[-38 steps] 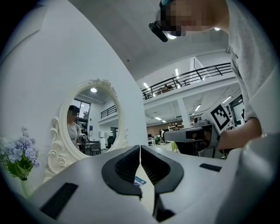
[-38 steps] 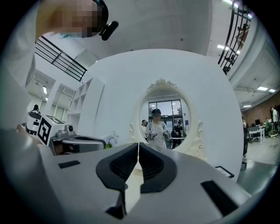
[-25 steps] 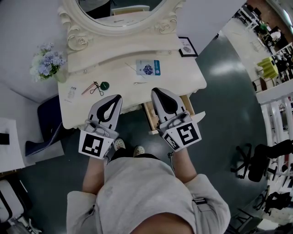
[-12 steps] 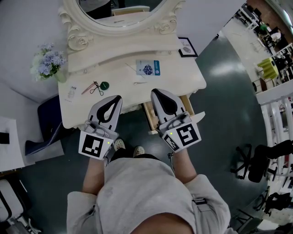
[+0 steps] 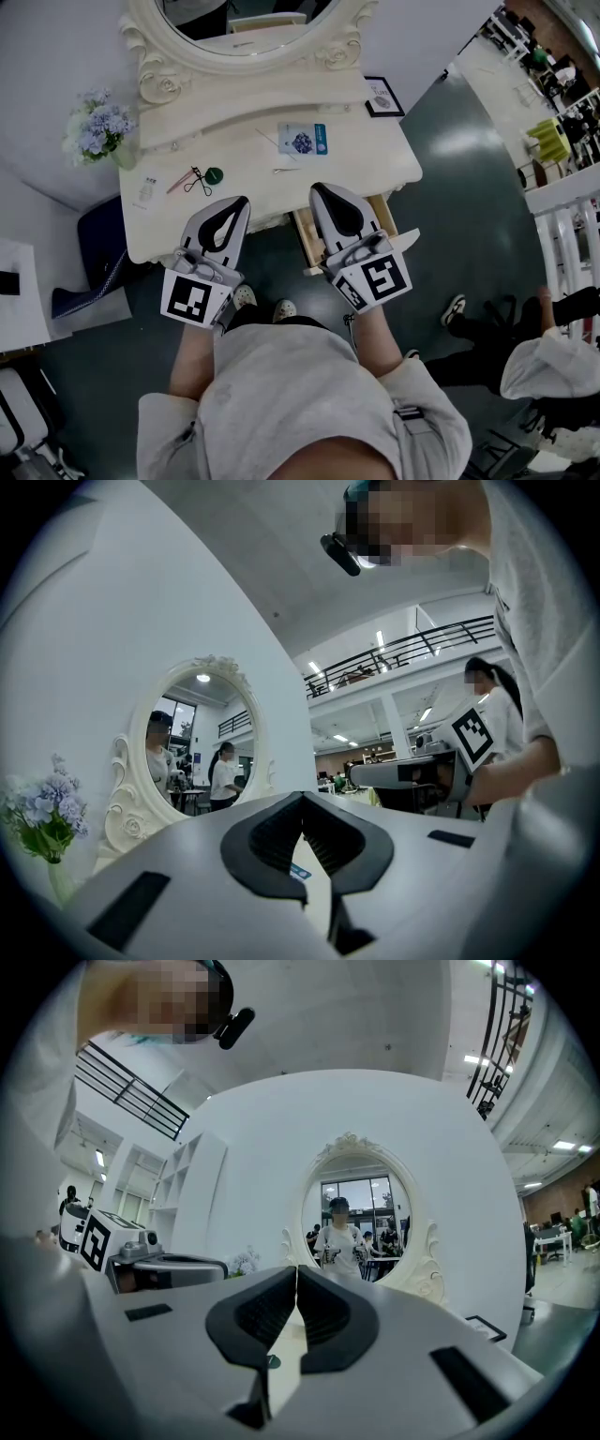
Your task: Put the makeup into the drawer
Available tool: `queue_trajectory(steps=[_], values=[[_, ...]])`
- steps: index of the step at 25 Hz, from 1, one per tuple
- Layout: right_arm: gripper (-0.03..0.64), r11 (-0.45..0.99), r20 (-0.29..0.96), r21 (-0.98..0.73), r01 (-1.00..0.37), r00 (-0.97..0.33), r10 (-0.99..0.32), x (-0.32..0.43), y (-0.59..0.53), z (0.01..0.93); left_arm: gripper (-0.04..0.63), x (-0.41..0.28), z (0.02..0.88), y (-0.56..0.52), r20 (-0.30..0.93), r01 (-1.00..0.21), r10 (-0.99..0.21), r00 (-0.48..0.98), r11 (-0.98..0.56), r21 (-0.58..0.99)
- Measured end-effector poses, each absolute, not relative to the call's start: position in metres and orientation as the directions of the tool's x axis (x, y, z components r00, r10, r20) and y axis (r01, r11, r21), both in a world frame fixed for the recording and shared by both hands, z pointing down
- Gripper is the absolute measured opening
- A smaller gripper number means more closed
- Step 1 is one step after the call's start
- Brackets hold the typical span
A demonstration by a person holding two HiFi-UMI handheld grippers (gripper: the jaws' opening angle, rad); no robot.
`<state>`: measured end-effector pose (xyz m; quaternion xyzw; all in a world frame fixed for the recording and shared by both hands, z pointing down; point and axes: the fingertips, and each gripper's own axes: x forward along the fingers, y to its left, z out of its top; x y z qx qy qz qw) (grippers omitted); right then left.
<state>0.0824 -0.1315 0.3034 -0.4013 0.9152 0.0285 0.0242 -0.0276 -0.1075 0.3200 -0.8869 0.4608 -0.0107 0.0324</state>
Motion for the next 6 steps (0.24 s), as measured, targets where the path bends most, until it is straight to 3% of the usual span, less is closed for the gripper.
queue_trajectory(steps=[6], values=[[0.020, 0.679, -0.066, 0.031, -0.733, -0.679, -0.731, 0.0810, -0.1317, 0.3030, 0.012, -0.0268, 0.3200, -0.1077, -0.006, -0.816, -0.817, 0.576, -0.575, -0.067]])
